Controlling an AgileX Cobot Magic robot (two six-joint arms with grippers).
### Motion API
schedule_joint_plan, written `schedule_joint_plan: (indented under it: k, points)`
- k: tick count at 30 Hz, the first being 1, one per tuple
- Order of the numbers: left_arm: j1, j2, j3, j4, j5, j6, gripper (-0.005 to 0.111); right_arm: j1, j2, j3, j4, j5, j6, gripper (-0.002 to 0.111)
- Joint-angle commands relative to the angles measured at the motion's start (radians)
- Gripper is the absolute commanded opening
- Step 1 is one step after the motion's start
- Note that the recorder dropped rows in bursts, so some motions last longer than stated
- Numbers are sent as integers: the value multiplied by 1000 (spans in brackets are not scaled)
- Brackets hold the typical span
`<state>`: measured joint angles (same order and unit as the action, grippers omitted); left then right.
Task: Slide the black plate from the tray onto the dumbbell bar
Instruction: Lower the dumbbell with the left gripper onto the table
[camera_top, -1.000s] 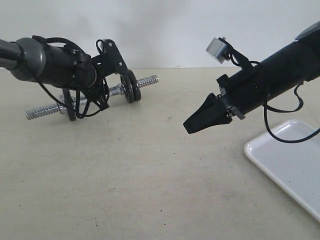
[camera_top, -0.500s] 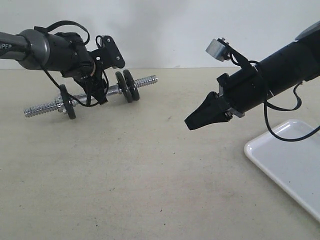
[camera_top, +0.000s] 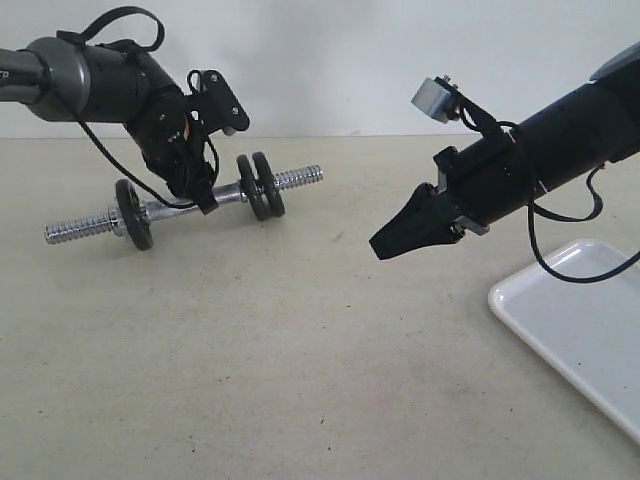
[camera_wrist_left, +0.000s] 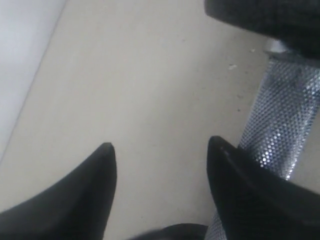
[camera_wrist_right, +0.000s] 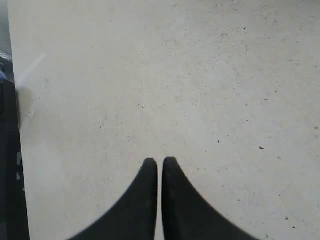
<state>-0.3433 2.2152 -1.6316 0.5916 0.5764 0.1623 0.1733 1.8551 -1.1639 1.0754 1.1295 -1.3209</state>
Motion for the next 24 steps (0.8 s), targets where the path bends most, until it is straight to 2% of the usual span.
schedule_joint_plan:
  k: [1, 5, 12, 15, 22, 24]
  points:
    - [-5, -33, 11, -94, 75, 95, 52, -3, -9, 5, 14, 0, -8, 0]
    - [-5, -56, 11, -147, 93, 125, 52, -3, -9, 5, 18, 2, -8, 0]
    - [-7, -113, 11, -353, 193, 342, 52, -3, -9, 5, 30, 0, -8, 0]
    - [-7, -143, 11, -473, 302, 439, 52, -3, -9, 5, 29, 0, -11, 0]
    - [-7, -195, 11, -707, 503, 476, 52, -3, -9, 5, 40, 0, -11, 0]
    - [-14, -195, 14, -718, 533, 489, 52, -3, -9, 5, 40, 11, -11, 0]
